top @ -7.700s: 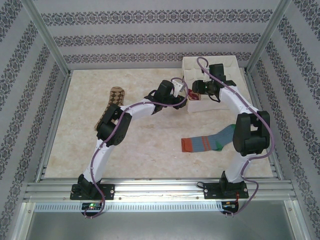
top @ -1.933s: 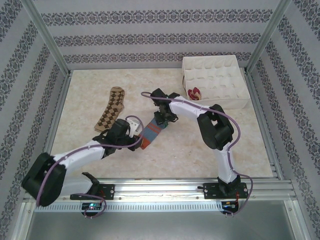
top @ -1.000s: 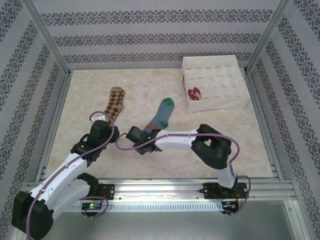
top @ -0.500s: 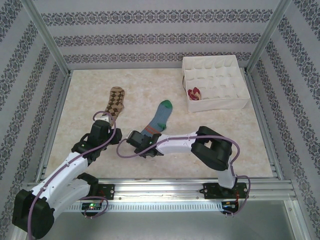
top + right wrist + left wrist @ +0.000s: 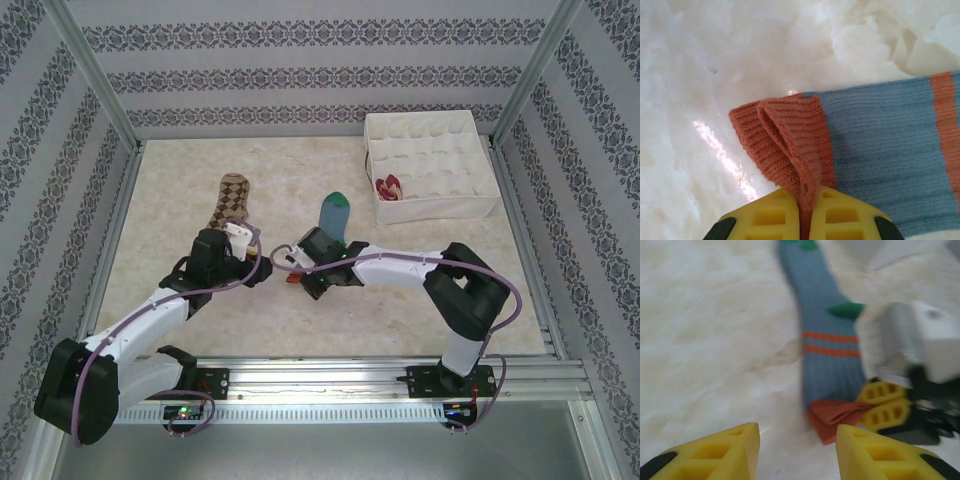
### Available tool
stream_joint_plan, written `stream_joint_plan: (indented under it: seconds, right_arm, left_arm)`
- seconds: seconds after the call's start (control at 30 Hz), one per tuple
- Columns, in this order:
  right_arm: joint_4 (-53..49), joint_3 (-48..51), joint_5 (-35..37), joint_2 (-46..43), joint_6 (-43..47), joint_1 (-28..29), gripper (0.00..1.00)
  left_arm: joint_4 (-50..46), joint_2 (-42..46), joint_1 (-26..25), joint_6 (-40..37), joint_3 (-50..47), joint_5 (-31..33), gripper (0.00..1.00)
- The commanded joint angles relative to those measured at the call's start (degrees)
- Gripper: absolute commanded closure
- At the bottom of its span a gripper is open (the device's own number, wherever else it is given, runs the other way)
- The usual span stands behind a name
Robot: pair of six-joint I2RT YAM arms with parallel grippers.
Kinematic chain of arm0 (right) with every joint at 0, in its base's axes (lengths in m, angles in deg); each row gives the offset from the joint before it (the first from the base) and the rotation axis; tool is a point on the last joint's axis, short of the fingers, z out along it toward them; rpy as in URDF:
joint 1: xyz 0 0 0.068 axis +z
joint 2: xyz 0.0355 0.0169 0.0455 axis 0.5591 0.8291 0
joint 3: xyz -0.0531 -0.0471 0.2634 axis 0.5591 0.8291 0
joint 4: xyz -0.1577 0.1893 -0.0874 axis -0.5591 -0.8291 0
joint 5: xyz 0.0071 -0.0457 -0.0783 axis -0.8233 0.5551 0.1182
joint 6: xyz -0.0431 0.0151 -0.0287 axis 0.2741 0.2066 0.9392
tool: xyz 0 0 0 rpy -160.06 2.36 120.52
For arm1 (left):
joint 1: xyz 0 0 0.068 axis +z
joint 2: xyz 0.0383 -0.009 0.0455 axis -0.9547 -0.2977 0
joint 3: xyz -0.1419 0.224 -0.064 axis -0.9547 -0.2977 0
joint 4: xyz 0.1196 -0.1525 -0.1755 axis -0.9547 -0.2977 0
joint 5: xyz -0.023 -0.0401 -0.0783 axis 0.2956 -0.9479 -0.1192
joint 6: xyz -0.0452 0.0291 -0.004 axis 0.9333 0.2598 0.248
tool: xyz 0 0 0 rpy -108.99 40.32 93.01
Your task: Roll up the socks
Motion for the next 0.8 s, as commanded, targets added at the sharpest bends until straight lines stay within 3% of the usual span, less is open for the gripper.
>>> stream_joint_plan:
  seconds: [0.0, 0.2, 0.37, 0.53, 0.77]
  right_arm:
    - [-2.4, 1.7, -11.8, -1.6, 0.0, -1.8, 1.0]
    - [-1.9, 4.2, -22.2, -3.0, 0.0, -6.1, 1.0]
    - [-2.1, 4.9, -27.2, -3.6, -0.5, -8.2, 1.0]
    - [-3.2, 5.0, -31.5, -4.0, -0.3, -9.7, 1.0]
    - [-4.9, 5.5, -33.2, -4.0, 0.2, -10.8, 1.0]
  left_arm:
    - [12.9, -1.1, 0.5, -14.4, -1.4, -14.9, 0.55]
    - [21.0, -3.3, -0.1, -23.3, -5.7, -22.4, 0.53]
    - [20.5, -6.2, -3.2, -26.3, -6.0, -21.6, 0.51]
    - [26.0, -11.4, -4.8, -26.5, -7.3, -21.4, 0.45]
    - [26.5, -19.0, -6.7, -29.0, -5.3, -22.2, 0.43]
